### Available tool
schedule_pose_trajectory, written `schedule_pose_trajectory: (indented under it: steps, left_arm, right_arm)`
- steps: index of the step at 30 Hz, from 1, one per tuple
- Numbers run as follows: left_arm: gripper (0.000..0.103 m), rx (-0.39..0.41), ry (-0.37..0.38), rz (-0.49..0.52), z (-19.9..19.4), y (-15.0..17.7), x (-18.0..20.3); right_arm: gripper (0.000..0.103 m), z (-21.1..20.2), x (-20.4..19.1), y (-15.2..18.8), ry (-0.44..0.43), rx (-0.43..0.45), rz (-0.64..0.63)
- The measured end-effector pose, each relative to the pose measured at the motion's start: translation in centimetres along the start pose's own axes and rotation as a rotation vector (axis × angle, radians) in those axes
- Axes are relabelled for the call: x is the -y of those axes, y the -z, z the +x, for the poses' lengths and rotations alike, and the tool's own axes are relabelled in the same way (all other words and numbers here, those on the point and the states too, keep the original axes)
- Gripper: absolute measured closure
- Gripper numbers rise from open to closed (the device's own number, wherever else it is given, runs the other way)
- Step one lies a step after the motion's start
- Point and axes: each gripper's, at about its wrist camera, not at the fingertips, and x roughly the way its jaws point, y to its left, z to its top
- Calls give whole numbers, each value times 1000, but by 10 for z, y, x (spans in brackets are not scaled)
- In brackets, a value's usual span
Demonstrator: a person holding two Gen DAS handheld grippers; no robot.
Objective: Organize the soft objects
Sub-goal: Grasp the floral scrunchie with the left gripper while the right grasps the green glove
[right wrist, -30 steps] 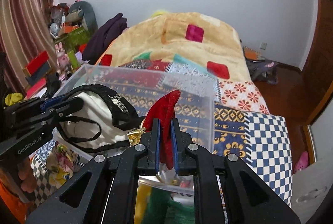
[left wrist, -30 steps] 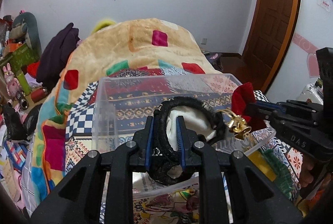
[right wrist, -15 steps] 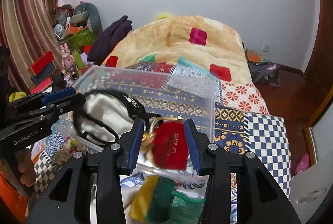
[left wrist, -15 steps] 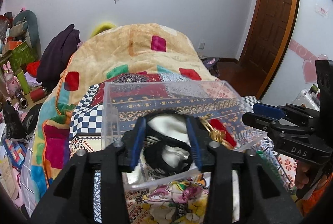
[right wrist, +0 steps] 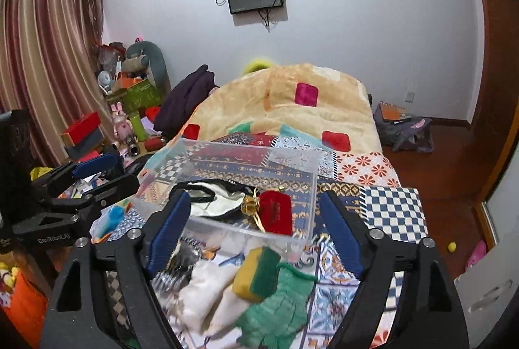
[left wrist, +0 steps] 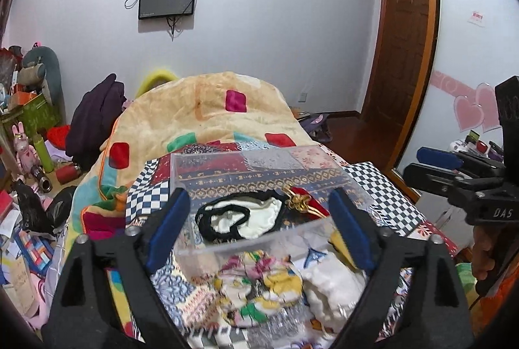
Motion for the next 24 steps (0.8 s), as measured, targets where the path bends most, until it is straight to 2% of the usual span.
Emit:
schedule_pose_trajectory:
  steps: [3, 9, 13, 19, 20, 24]
  left_arm:
    - [7, -12, 2, -5, -6, 12, 0]
    - [7, -109, -2, -33, 7, 48, -7]
    - [7, -167, -1, -43, 22, 68, -8]
    - [7, -194, 0, -26, 35, 82, -3]
    - [8, -193, -3, -23, 36, 84, -3]
    - [26, -211, 4, 2, 40, 90, 1]
  right_arm:
    - [22, -7, -1, 11, 10, -15, -7]
    - [22, 6, 5, 45, 48, -101, -6]
    - [22, 23, 18, 63, 56, -159, 34]
    - [23, 34, 37, 85, 55, -205, 106]
    - [24, 35, 39, 87, 52, -210, 115]
    - [35, 41, 46, 94, 20, -242, 149]
